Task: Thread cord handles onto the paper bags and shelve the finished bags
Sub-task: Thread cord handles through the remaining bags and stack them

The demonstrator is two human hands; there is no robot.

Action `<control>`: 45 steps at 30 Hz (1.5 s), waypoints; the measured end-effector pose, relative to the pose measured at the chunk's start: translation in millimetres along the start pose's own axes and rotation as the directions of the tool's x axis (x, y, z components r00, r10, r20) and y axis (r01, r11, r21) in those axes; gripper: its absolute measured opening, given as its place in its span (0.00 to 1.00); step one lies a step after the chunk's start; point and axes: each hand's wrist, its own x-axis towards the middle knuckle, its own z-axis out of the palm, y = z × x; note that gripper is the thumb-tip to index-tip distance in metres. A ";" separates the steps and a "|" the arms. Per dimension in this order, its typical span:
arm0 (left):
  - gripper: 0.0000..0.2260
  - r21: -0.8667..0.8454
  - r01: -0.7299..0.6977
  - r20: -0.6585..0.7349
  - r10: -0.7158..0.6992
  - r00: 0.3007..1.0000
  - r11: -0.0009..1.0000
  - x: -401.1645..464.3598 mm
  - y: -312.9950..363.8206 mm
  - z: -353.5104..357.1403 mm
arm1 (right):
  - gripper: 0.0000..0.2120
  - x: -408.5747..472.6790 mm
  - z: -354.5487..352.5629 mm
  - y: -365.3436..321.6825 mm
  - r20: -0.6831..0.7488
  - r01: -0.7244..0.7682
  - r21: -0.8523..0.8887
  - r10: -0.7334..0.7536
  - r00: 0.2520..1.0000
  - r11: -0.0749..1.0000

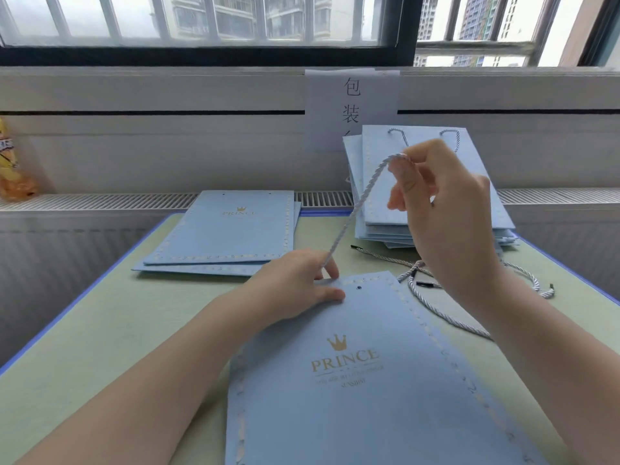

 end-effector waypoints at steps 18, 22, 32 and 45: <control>0.18 -0.323 0.248 0.090 -0.231 0.969 0.913 -12.9 -3.0 -46.3 | 0.15 -17.4 15.2 6.2 0.748 -0.222 -0.366 0.427 0.508 0.904; 0.24 -0.294 0.329 0.060 -0.326 0.943 0.898 -8.8 -0.5 -38.2 | 0.06 -23.0 22.6 12.2 0.765 -0.347 -0.208 0.373 0.525 0.915; 0.11 -0.534 0.363 0.198 -0.305 0.932 0.763 -7.4 -11.2 -38.6 | 0.10 -29.3 27.8 -6.9 0.654 -0.187 -0.044 0.170 0.738 0.981; 0.06 -0.533 0.400 0.293 -0.281 0.914 0.746 -9.8 -9.1 -40.5 | 0.22 -19.9 19.6 -11.7 0.563 -0.053 -0.143 0.126 0.817 0.988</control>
